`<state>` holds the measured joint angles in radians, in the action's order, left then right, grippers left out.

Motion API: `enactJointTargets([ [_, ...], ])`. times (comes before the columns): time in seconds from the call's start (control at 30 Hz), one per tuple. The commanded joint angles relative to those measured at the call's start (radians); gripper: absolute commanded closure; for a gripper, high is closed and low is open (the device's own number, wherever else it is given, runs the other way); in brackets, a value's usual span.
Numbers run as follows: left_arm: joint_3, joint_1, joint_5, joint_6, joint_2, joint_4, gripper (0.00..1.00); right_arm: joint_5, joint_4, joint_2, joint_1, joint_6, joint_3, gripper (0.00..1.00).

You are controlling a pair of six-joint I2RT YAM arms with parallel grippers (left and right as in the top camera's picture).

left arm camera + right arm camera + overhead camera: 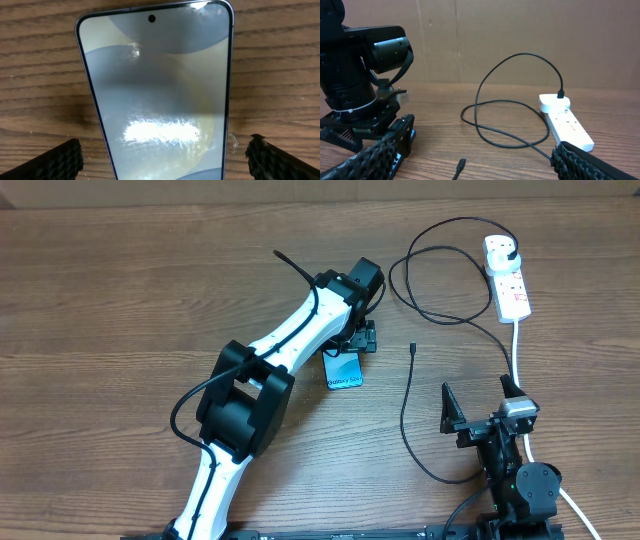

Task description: Plug charger to phone and switch on socket

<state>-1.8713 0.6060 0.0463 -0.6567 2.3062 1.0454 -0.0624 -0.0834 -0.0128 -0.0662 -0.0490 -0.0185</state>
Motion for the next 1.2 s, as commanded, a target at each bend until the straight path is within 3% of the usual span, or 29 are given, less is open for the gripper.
enactJointTargets([
  [0.0, -0.009, -0.011, 0.053, -0.066, 0.022, -0.004, 0.0, 0.009, 0.002, 0.01, -0.006, -0.001, 0.01, 0.0],
  [1.17, 0.02, -0.023, 0.01, -0.133, 0.029, -0.048, 0.0, 0.009, 0.002, 0.01, -0.006, -0.001, 0.01, 0.0],
])
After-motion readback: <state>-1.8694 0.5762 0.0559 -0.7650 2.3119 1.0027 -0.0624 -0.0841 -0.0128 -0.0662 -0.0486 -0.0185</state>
